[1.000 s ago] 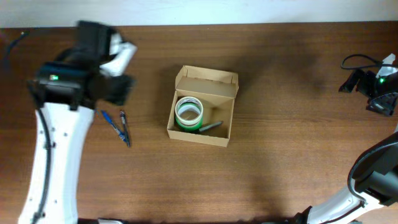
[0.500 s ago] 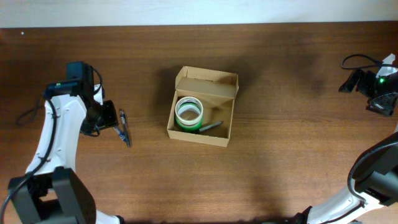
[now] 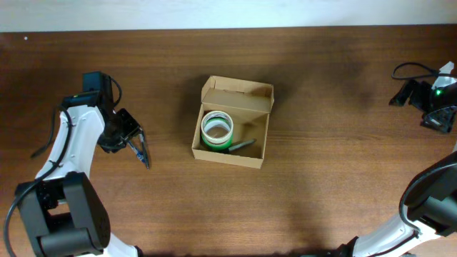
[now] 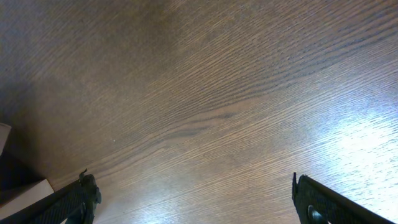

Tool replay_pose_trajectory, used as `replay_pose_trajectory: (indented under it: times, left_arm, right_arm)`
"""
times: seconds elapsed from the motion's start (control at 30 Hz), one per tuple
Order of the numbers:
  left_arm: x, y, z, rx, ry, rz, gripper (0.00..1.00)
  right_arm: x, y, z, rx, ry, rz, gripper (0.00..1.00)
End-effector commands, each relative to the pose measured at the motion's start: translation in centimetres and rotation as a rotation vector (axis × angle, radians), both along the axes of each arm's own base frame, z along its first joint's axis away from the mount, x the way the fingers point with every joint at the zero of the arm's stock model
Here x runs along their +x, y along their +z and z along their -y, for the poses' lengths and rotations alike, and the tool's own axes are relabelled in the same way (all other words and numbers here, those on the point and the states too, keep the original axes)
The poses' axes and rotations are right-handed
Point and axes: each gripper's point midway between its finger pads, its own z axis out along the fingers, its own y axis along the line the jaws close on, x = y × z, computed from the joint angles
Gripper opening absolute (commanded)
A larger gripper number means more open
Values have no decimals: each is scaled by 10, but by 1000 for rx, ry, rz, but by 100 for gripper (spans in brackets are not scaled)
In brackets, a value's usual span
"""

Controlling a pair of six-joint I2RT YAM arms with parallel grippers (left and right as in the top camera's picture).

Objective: Pack container
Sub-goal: 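Move the left gripper back and grasp the blue pen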

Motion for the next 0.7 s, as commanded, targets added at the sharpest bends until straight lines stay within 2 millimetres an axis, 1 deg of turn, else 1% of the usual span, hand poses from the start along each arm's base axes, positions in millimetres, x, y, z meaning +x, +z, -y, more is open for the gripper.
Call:
replay_pose_trajectory:
  times: [0.0, 0.17, 0.27, 0.47, 0.67]
  left_arm:
    - [-3, -19, 0, -8, 62, -52, 44]
    - [-7, -41, 0, -13, 62, -115, 44]
    - [-9, -52, -4, -4, 70, -144, 44]
    - [-9, -61, -13, 5, 85, -159, 44]
    - [-11, -75, -15, 0, 91, -187, 44]
  right_arm:
    - [0, -1, 0, -10, 1, -8, 99]
    - [0, -1, 0, -10, 1, -7, 99]
    - [0, -1, 0, -10, 1, -7, 99]
    - [0, -1, 0, -10, 1, -7, 99]
    - [0, -1, 0, -10, 1, -7, 99]
